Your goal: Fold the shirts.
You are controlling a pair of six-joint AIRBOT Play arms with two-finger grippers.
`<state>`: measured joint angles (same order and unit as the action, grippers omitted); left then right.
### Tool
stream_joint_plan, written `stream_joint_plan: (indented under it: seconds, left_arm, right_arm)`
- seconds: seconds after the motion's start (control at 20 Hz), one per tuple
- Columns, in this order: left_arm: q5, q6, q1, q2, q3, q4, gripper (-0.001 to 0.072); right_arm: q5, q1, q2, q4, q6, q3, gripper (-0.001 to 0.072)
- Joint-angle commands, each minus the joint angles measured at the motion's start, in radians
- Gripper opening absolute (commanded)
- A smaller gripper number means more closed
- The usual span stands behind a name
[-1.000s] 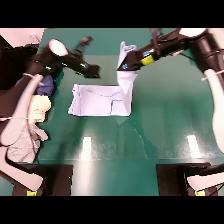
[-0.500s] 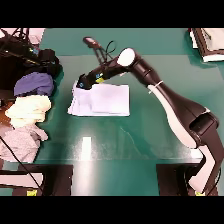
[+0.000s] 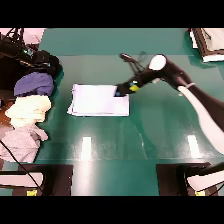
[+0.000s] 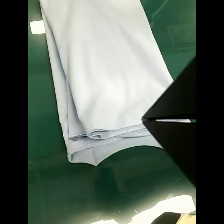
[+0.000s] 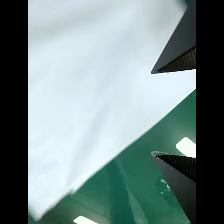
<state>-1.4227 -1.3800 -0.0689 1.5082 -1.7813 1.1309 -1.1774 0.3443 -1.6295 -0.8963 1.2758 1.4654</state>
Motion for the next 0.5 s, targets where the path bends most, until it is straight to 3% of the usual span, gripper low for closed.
stream_joint_plan:
  seconds: [0.0,0.2,0.45]
  left_arm:
    - [0.027,0.0,0.007,-0.001,0.0,-0.003,0.0023]
    - [0.072,0.017,0.053,-0.001,0.0,-0.005,0.0023]
    - [0.087,0.026,0.078,-0.001,0.0,-0.008,0.0023]
  right_arm:
    - [0.113,-0.163,0.112,0.038,0.043,-0.291,0.0645]
    - [0.22,-0.216,0.073,0.227,-0.041,-0.4,0.0641]
    - [0.2,-0.127,-0.114,0.375,-0.067,-0.267,0.0624]
